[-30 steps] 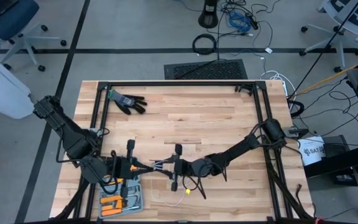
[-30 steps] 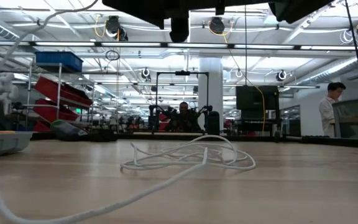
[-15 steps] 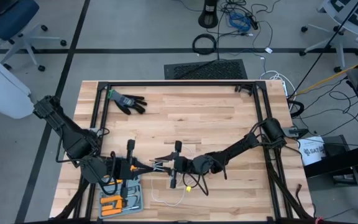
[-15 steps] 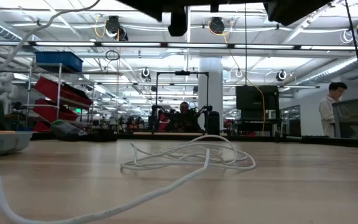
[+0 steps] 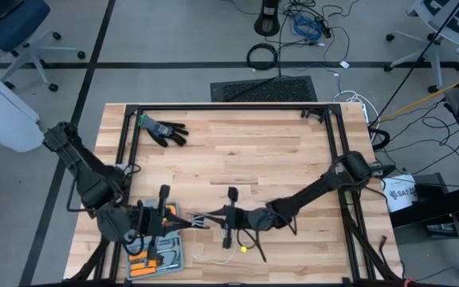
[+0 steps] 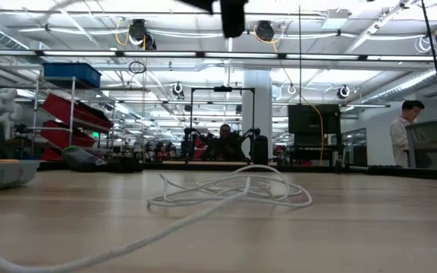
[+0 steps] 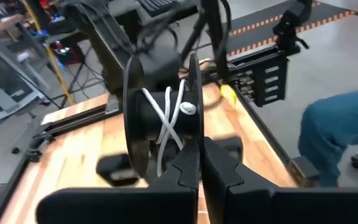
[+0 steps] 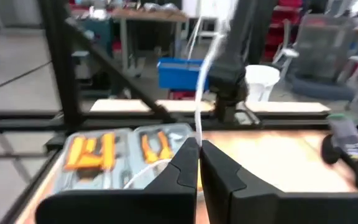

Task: Coil cords
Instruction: Coil the white cable wire into the spool

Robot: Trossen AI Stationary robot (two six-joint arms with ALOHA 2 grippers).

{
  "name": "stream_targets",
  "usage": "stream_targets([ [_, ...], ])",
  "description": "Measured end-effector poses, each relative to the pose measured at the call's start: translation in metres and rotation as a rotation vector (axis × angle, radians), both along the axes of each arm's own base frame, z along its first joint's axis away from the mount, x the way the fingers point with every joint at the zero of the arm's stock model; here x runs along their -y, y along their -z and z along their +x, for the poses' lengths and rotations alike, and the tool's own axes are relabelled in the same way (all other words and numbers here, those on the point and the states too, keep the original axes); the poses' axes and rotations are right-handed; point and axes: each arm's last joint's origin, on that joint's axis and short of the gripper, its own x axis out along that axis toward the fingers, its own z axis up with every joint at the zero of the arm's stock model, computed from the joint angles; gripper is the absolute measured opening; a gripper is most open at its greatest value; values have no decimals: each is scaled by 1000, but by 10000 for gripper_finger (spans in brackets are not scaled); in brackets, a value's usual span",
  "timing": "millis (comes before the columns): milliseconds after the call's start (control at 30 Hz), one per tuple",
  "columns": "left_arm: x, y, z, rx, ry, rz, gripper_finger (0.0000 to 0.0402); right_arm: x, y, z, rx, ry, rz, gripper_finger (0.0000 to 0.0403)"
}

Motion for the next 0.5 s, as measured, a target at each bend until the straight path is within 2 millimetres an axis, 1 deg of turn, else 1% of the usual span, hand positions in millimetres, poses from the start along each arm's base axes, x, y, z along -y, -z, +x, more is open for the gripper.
stream_targets([
  [100, 2, 3, -3, -37, 36, -9, 6, -8, -10, -11, -68, -28, 2, 1],
  [167, 1, 5, -3, -63, 44, -16, 6, -12, -21, -21, -104, -52, 8, 1],
  [367, -1, 9, -4, -109, 28, -48, 6, -20, -58, -49, -139, -164, 48, 1],
  [500, -3, 9, -2, -112, 11, -56, 6, -23, -74, -64, -158, -213, 79, 0],
])
